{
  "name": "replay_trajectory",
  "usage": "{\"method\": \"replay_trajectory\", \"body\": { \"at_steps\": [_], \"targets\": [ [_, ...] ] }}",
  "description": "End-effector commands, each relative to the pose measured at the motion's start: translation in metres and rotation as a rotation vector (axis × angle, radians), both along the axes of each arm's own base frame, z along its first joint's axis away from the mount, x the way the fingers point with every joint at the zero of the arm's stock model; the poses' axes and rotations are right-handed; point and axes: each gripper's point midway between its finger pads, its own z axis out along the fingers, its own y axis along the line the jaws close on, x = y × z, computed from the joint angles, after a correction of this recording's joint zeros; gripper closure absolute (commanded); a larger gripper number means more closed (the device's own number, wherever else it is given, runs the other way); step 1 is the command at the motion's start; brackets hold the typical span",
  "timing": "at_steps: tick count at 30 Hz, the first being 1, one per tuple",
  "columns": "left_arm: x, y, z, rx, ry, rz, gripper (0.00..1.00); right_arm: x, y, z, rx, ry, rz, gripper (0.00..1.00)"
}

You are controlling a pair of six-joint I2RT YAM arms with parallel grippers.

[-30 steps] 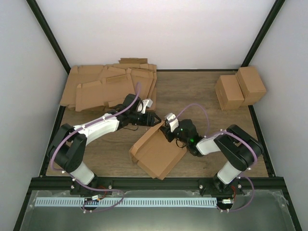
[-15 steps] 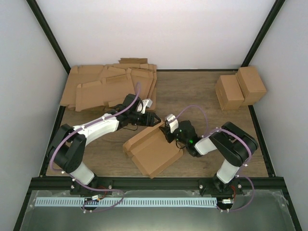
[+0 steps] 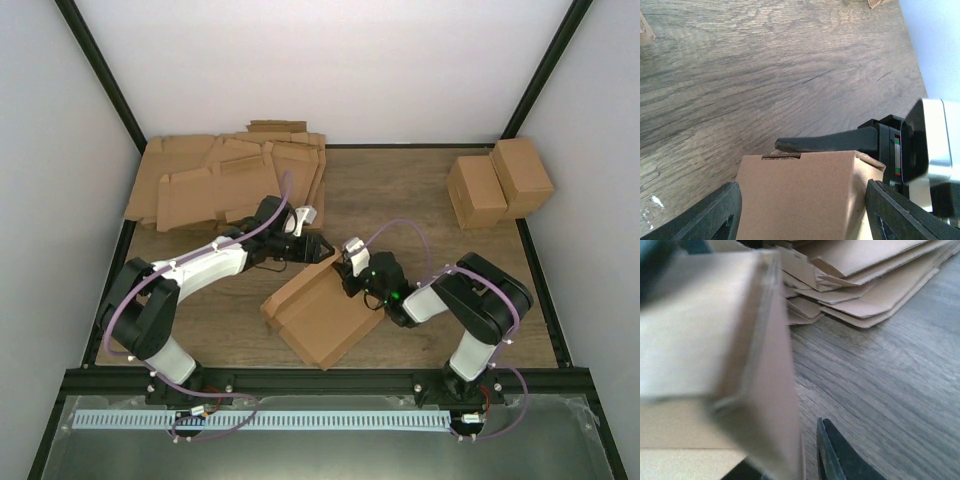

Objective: Fold the paper box

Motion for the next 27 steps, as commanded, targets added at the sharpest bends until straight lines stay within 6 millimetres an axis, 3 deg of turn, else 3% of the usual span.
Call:
{"method": "replay_trajectory", "body": {
  "at_steps": [1,9,12,23,27],
  "targets": [
    [-0.013,0.01,-0.025,0.055,0.058,0.0,0.3,0.008,-0.004,0.011,0.027,-0.035,-0.048,0.77],
    [-0.013,0.011,-0.027,0.061,0.059,0.001,0.3,-0.001,-0.007,0.029,0.072,-0.067,-0.029,0.69],
    [-0.013,0.01,-0.027,0.059,0.062,0.001,0.3,-0.001,-0.007,0.034,0.08,-0.078,-0.028,0.74],
    [-0.016,0.009,-0.029,0.051,0.081,-0.011,0.3,-0.006,-0.006,0.058,0.118,-0.144,0.003,0.75],
    [-0.017,0.008,-0.03,0.052,0.085,-0.017,0.3,-0.004,-0.004,0.063,0.125,-0.168,0.006,0.8]
  ]
}}
